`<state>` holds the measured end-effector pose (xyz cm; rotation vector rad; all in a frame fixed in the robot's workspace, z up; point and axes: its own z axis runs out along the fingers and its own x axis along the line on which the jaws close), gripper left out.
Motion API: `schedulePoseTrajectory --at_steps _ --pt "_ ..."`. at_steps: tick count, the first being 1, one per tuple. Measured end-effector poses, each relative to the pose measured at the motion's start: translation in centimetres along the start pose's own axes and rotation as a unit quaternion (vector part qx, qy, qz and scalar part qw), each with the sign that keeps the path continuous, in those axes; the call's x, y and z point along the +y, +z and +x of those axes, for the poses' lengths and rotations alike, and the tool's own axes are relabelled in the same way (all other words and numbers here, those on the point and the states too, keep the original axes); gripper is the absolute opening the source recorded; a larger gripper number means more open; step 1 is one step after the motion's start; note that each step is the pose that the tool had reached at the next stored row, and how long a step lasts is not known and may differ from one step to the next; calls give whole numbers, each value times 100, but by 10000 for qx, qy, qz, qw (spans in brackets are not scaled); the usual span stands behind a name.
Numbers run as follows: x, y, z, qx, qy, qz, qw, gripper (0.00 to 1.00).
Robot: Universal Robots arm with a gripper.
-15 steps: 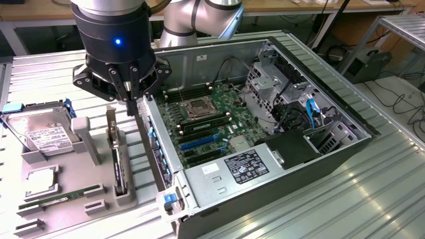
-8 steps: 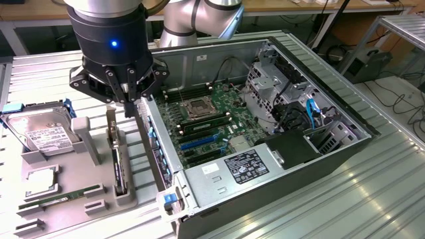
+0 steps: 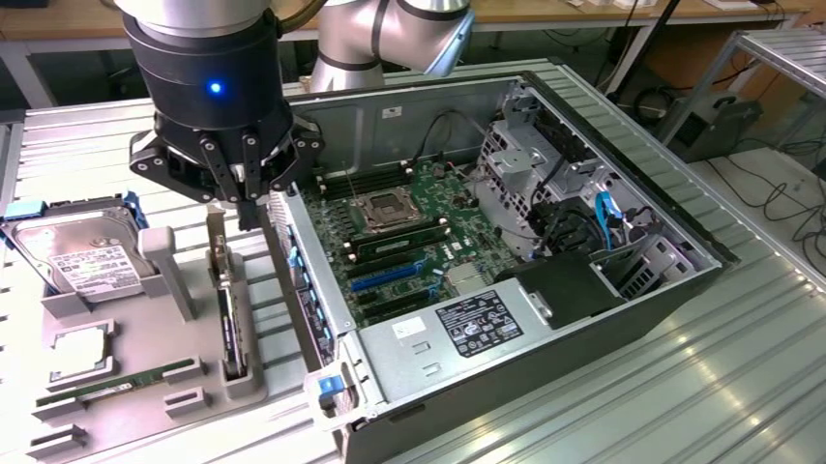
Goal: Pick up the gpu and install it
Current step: 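Reach for the gpu, then pick up the gpu and move the gpu toward the slot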
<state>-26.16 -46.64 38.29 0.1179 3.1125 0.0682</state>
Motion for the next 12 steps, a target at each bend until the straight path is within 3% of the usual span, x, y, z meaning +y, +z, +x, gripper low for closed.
schedulePoseTrajectory --at_steps 11,12 --pt "0 0 0 0 0 0 10000 11" --pt "0 0 0 0 0 0 10000 24"
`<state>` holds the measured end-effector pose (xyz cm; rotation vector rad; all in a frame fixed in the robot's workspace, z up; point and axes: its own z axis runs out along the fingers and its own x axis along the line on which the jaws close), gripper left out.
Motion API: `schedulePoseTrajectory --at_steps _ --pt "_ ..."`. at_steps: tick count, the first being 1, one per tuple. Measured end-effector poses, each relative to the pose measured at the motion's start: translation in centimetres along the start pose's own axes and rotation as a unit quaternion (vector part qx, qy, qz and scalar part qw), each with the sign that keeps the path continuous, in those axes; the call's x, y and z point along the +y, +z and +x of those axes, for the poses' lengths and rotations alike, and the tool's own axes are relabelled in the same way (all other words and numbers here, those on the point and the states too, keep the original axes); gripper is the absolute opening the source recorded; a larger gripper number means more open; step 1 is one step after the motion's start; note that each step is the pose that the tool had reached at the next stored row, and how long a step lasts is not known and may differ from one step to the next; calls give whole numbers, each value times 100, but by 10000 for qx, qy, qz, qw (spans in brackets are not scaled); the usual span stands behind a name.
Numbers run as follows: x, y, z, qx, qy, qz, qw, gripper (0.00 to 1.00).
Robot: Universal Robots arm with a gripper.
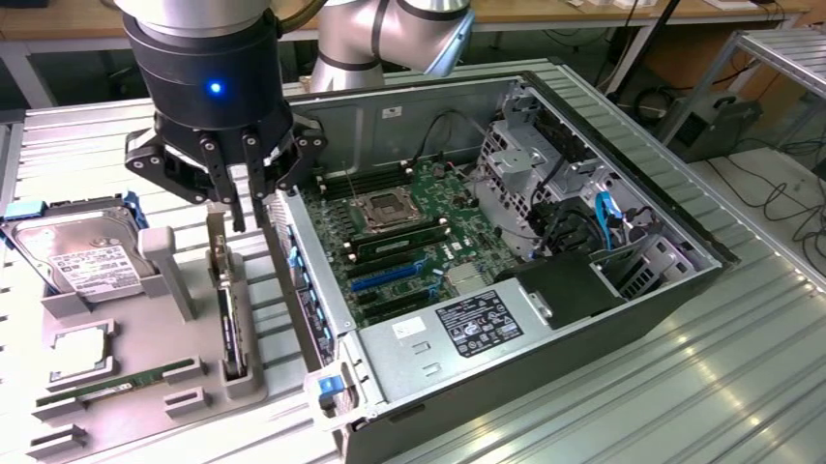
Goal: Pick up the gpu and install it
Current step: 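Pick up the gpu and move the gpu toward the slot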
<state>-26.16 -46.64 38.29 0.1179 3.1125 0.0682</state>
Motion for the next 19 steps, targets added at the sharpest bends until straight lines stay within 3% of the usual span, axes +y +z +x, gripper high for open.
schedulePoseTrajectory --at_steps 3,19 --pt "0 0 0 0 0 0 10000 36" --pt "-5 24 46 0 0 -1 10000 36"
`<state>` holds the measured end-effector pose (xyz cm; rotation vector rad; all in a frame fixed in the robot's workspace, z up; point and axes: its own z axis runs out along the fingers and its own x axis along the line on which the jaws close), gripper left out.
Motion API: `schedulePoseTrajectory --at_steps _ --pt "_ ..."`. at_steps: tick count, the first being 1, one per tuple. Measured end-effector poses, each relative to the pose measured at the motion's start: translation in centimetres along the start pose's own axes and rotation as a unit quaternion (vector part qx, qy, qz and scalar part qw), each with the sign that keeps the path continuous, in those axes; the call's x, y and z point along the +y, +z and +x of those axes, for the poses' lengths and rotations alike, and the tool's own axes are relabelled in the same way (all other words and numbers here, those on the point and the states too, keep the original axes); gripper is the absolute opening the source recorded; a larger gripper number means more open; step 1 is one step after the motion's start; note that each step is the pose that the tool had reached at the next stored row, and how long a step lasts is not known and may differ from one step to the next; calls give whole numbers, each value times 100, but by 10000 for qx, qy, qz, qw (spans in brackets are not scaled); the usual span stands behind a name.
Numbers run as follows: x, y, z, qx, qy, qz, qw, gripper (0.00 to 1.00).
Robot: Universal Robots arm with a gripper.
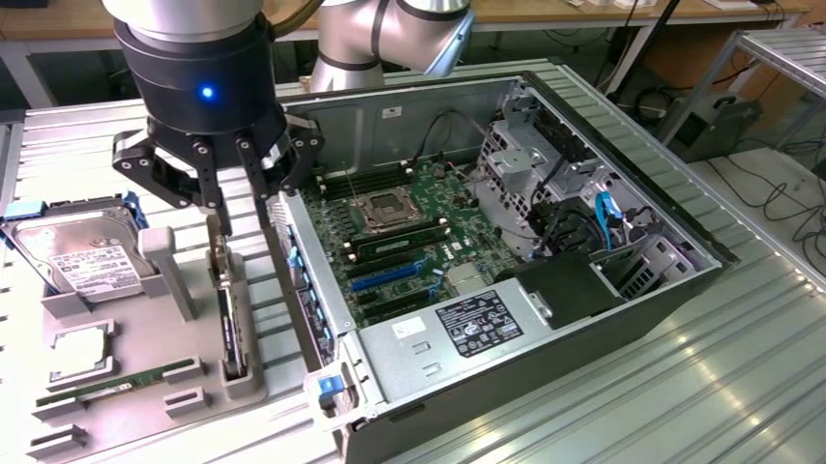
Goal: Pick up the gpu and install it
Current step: 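Pick up the gpu and move the gpu toward the slot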
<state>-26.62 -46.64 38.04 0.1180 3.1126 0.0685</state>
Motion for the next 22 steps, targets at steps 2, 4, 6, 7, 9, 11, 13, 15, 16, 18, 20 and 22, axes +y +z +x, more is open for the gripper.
schedulePoseTrajectory --at_steps 2,4,6,7,9,11,13,15,16,18,20,22 --pt "0 4 2 0 0 0 10000 36" --pt "-1 9 5 0 0 0 10000 36" --pt "-1 13 7 0 0 0 10000 36" --pt "-1 15 8 0 0 0 10000 36" --pt "-2 19 10 0 0 0 10000 36" --pt "-2 23 12 0 0 0 10000 36" --pt "-2 27 15 0 0 0 10000 36" --pt "-3 32 17 0 0 0 10000 36" --pt "-3 35 19 -1 0 -1 10000 36" --pt "-4 43 26 0 1 -1 10000 36" --pt "-5 52 35 0 0 0 10000 36" --pt "-6 62 46 0 0 0 10000 36"
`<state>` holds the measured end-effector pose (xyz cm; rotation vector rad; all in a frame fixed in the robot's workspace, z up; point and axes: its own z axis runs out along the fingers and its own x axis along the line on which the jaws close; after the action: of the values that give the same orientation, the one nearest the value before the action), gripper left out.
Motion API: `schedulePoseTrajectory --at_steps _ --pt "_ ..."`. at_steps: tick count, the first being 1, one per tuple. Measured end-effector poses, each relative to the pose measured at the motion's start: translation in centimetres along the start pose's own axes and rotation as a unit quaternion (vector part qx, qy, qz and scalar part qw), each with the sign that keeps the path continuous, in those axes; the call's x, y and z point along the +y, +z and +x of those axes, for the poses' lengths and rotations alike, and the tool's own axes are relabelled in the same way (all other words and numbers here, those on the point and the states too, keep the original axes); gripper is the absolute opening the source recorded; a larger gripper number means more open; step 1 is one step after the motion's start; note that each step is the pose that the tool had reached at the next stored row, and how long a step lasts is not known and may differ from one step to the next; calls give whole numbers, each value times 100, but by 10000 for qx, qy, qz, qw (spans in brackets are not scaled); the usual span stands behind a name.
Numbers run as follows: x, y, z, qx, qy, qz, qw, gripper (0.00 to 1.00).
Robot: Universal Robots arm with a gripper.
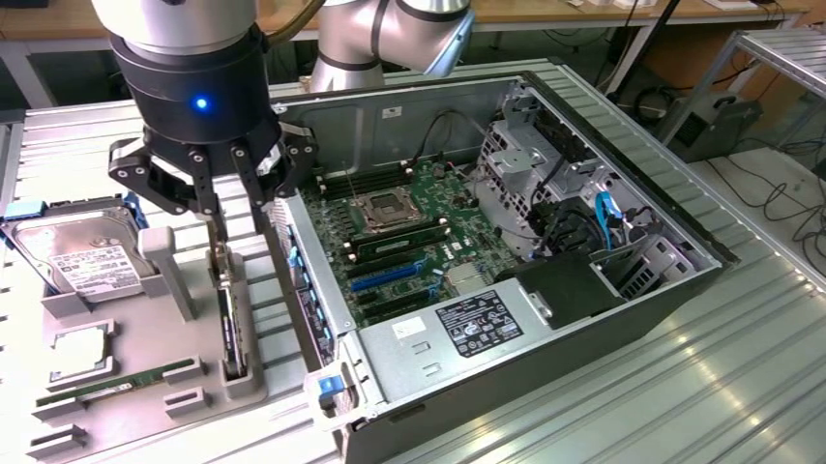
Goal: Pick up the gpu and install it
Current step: 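Pick up the gpu and move the gpu toward the slot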
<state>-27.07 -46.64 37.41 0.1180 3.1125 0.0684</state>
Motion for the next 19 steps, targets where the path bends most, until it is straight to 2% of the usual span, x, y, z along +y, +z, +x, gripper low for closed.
schedulePoseTrajectory --at_steps 19 --pt "17 116 95 0 0 0 10000 36"
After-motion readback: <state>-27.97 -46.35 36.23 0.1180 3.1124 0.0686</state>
